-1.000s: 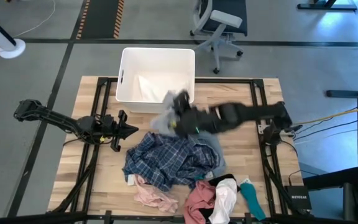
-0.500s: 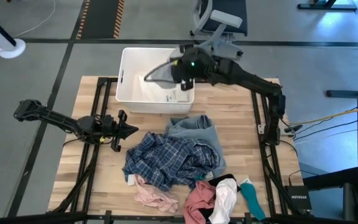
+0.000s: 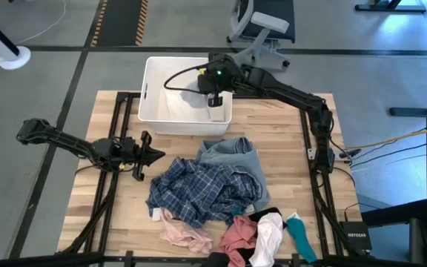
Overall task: Sort clothes
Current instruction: Put the gray underwear into the white bin, then put the white underwear into the white bin
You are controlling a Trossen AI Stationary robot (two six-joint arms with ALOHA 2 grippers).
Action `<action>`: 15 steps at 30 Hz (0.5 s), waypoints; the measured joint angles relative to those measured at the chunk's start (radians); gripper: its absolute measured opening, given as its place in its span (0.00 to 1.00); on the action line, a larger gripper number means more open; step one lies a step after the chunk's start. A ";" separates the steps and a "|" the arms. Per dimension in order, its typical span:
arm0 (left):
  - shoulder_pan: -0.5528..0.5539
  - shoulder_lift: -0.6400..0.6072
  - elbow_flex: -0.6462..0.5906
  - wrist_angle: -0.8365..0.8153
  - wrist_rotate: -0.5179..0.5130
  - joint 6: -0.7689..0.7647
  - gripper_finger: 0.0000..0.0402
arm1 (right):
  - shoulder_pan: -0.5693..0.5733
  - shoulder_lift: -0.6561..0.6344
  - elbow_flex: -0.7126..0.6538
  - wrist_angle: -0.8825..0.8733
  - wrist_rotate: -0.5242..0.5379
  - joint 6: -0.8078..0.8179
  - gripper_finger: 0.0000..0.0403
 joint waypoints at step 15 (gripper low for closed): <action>0.000 0.000 0.000 -0.001 0.000 -0.004 0.00 | 0.040 -0.019 0.095 -0.096 0.098 -0.059 0.64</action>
